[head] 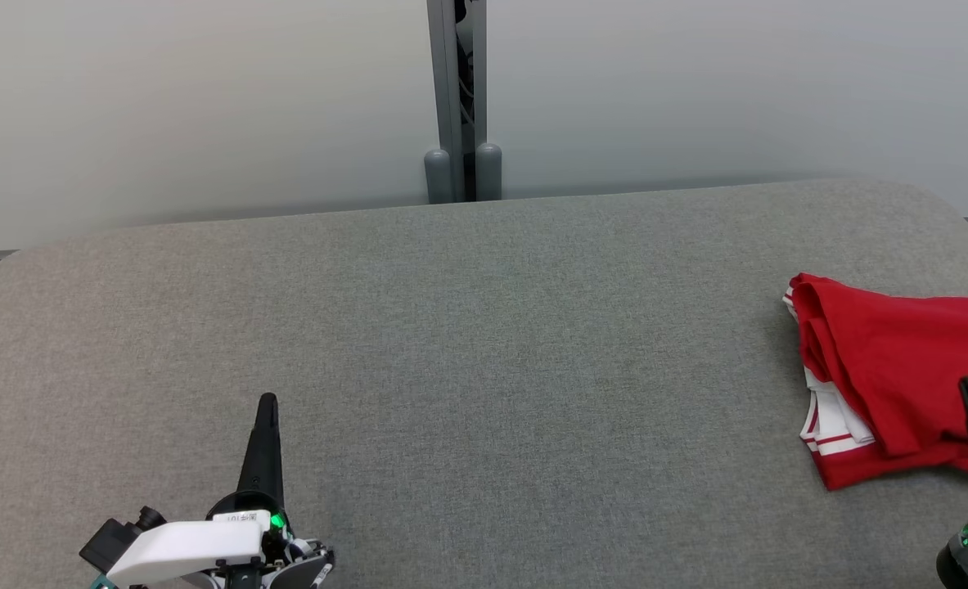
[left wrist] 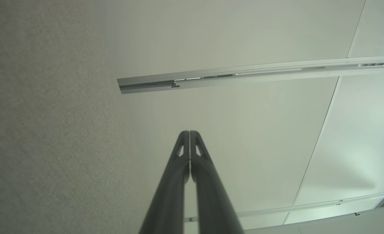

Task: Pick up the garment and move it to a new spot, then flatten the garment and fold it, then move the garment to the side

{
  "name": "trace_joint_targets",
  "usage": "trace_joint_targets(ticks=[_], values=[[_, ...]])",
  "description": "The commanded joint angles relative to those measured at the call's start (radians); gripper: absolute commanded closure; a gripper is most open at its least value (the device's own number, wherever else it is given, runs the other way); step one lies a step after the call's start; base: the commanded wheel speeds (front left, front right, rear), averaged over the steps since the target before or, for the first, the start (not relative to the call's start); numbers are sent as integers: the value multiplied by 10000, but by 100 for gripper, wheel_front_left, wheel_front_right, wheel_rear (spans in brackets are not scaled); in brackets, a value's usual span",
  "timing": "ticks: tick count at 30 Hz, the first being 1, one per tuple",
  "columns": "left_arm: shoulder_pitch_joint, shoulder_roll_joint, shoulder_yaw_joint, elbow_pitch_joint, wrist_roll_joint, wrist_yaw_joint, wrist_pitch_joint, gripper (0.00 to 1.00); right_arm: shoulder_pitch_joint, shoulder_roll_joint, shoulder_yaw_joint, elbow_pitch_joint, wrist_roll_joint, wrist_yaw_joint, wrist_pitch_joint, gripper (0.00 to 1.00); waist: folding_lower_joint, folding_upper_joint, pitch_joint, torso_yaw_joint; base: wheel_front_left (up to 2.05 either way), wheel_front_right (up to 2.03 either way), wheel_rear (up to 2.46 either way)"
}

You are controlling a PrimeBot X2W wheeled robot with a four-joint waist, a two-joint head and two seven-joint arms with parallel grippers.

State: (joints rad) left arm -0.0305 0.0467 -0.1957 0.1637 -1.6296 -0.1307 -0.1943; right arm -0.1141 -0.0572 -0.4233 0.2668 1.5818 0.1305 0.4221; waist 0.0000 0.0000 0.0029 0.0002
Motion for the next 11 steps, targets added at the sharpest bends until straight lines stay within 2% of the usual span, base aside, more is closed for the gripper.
trace_joint_targets(ticks=[1, 11], values=[[-202, 19, 38, -10, -33, -38, 14, 100, -90, -19, -53, -21, -21, 4, 61, 100, 0, 0, 0, 0, 0, 0, 0], [-202, 19, 38, -11, -33, -38, 12, 100, -94, -12, -58, -21, -31, 4, 67, 100, 0, 0, 0, 0, 0, 0, 0]])
